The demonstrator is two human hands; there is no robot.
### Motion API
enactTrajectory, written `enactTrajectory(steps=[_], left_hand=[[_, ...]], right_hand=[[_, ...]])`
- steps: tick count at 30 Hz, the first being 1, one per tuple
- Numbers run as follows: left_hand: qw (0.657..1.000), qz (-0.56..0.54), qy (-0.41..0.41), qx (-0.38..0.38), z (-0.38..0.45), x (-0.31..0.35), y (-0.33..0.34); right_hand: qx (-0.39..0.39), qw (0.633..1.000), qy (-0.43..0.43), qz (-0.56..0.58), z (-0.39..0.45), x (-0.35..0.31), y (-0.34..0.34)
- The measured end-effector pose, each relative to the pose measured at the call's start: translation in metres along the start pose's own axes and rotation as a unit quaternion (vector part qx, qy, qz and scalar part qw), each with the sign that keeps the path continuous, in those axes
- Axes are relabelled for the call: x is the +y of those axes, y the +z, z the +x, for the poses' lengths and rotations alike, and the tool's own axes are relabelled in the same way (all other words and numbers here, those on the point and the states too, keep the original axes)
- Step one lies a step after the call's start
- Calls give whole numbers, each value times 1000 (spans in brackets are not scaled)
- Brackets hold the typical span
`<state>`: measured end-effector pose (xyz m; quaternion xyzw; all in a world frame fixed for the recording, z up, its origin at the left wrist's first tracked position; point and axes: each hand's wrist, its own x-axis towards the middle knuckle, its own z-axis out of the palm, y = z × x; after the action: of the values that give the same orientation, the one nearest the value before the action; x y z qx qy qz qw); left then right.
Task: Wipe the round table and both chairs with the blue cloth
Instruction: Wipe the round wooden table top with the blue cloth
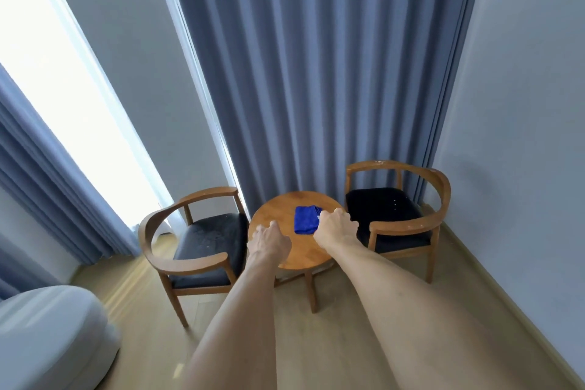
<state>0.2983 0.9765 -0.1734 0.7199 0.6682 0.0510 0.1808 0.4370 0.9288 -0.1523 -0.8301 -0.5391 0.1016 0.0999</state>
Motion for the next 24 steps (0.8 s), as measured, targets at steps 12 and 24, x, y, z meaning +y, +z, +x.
enactTrajectory(steps=[12, 24], left_hand=[[998, 11, 7, -57, 249, 63, 24], [997, 1, -27, -78, 525, 86, 63]], right_hand=[[-38, 998, 42, -28, 268, -1, 37], [-77, 997, 8, -29, 551, -34, 110]])
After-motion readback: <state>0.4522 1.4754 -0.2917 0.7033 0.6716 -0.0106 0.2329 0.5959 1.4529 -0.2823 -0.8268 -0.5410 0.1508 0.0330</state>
